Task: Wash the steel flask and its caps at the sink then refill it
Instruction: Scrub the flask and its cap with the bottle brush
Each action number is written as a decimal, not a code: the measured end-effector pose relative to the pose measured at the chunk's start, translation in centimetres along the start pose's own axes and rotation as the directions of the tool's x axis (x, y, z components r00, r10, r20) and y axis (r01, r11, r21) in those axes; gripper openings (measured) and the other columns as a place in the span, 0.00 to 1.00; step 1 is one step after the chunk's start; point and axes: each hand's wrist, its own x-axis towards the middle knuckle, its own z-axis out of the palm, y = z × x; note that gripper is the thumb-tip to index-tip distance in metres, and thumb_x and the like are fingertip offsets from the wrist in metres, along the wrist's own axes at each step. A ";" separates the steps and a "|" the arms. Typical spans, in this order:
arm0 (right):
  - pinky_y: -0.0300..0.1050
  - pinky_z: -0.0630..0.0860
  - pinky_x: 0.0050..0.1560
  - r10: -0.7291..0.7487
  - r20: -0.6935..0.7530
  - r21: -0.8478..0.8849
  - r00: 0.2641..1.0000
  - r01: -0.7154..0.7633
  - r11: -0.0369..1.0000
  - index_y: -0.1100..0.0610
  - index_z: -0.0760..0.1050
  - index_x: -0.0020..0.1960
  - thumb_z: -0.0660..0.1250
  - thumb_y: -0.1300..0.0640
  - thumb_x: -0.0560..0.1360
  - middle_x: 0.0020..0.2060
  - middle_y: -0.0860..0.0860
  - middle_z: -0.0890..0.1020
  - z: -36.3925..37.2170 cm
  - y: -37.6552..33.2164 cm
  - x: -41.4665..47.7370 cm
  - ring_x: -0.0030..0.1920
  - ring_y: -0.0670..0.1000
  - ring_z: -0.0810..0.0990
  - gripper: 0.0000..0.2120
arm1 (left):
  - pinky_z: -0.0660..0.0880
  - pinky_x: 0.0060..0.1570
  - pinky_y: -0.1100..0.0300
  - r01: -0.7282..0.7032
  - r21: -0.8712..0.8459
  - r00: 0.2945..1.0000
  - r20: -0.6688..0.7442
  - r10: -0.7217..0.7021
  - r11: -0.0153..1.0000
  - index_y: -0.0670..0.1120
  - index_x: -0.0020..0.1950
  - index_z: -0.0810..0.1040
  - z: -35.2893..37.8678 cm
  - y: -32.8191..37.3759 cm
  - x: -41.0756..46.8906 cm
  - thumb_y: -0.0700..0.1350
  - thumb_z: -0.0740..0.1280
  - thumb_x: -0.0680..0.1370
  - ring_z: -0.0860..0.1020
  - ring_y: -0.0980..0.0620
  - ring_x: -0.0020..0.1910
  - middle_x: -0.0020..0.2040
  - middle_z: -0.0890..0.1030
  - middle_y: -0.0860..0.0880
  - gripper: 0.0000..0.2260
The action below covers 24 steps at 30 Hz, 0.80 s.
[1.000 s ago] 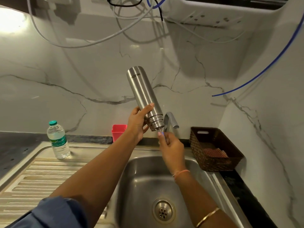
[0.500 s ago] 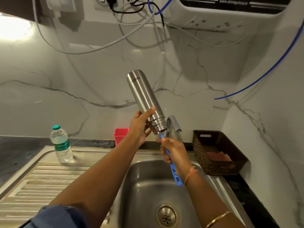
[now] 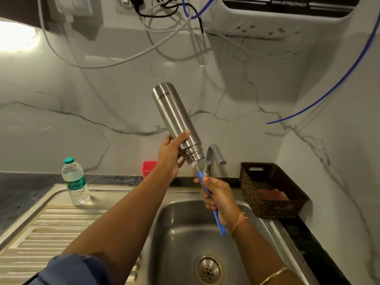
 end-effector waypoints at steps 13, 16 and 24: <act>0.35 0.61 0.21 0.007 0.075 0.112 0.997 -0.015 0.994 0.60 0.78 0.53 0.61 0.55 0.79 0.27 0.51 0.68 -1.1 -1.1 0.6 0.22 0.43 0.63 0.11 | 0.75 0.56 0.49 -0.018 0.080 0.995 0.097 0.010 0.997 0.50 0.57 0.75 0.6 -0.7 -0.9 0.51 0.73 0.71 0.77 0.49 0.50 0.49 0.79 0.50 0.17; 0.41 0.71 0.31 -0.255 -0.131 -0.448 0.958 0.172 0.877 0.57 0.77 0.52 0.61 0.50 0.79 0.34 0.52 0.77 -0.2 -0.4 0.3 0.30 0.46 0.73 0.12 | 0.76 0.55 0.51 -0.060 0.080 0.996 0.074 0.054 0.995 0.49 0.61 0.74 0.9 -0.5 -0.8 0.50 0.73 0.71 0.78 0.50 0.50 0.50 0.80 0.50 0.21; 0.34 0.69 0.34 -0.488 -0.189 -0.704 0.852 0.229 0.672 0.55 0.77 0.55 0.59 0.53 0.80 0.39 0.51 0.80 0.3 -0.7 0.0 0.37 0.48 0.77 0.11 | 0.75 0.57 0.50 -0.013 0.029 1.000 0.007 0.013 0.999 0.49 0.59 0.74 1.3 -0.6 -1.0 0.52 0.73 0.71 0.77 0.49 0.50 0.48 0.79 0.49 0.19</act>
